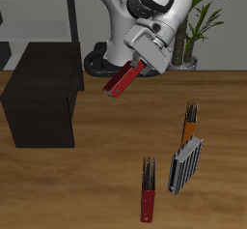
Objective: Place the left red book in the top region of the shelf
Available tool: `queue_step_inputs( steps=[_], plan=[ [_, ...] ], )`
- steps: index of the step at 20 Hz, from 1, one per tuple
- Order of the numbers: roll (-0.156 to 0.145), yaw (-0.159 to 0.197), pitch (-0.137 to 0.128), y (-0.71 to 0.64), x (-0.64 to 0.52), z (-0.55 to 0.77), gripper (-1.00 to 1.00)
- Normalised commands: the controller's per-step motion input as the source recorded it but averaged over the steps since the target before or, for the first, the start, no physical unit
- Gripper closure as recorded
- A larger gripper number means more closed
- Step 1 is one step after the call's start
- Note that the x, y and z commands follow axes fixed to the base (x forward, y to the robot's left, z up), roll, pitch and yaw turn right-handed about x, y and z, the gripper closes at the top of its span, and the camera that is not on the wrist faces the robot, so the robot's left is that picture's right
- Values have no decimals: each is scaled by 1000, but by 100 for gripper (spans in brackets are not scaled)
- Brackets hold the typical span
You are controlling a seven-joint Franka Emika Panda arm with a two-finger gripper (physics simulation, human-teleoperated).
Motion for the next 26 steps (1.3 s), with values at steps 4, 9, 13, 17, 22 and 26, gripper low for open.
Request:
queue_step_inputs(
  steps=[4,9,13,17,22,26],
  plan=[
    [-69,4,-46,-6,131,118,100],
    [-15,37,-7,14,176,-32,100],
    [-20,32,7,-49,51,-88,100],
    [-35,70,12,-147,107,-217,100],
    [-29,59,76,-167,41,-335,100],
    [-34,13,83,-163,-24,-200,100]
  ],
)
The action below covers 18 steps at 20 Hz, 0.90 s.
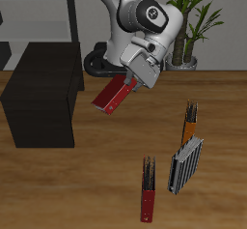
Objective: Place the left red book in the top region of the shelf
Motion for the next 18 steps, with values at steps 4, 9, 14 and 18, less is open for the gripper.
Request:
queue_step_inputs(
  steps=[4,9,14,18],
  plan=[
    [-40,2,8,-134,-72,-68,100],
    [-74,-23,4,-300,-165,13,100],
    [-92,-23,57,-462,-89,61,100],
    [-60,-18,-26,-291,-16,84,100]
  ],
)
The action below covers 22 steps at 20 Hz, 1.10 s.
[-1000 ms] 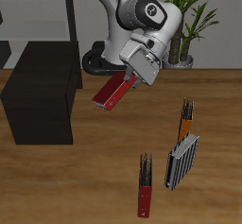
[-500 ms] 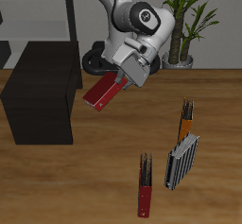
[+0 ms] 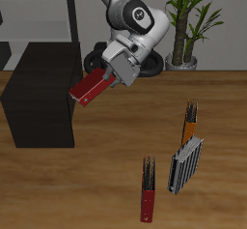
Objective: Place the left red book in the top region of the shelf
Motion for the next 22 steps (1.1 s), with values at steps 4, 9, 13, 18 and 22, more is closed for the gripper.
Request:
queue_step_inputs(
  steps=[4,9,13,18,22],
  plan=[
    [-44,-30,7,-264,41,116,100],
    [-18,5,-16,-171,51,44,100],
    [7,2,21,-47,-6,-82,100],
    [0,4,17,-37,33,-99,100],
    [-12,25,33,-152,35,-223,100]
  ],
)
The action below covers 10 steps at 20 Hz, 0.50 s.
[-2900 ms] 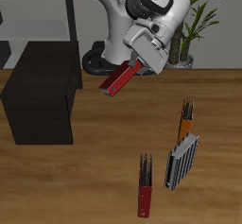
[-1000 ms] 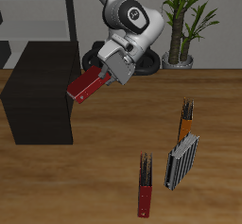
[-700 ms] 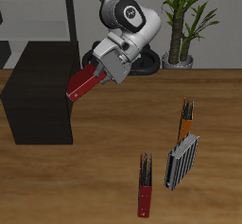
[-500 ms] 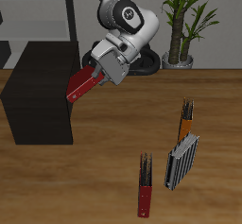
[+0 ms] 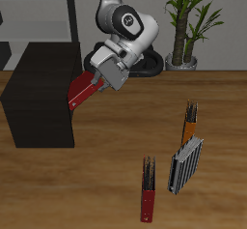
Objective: Place the left red book in the top region of the shelf
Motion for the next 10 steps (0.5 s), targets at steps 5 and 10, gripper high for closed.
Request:
queue_step_inputs(
  steps=[5,10],
  plan=[
    [-22,16,15,-158,-54,-187,100],
    [-35,13,4,-224,3,-100,100]
  ],
)
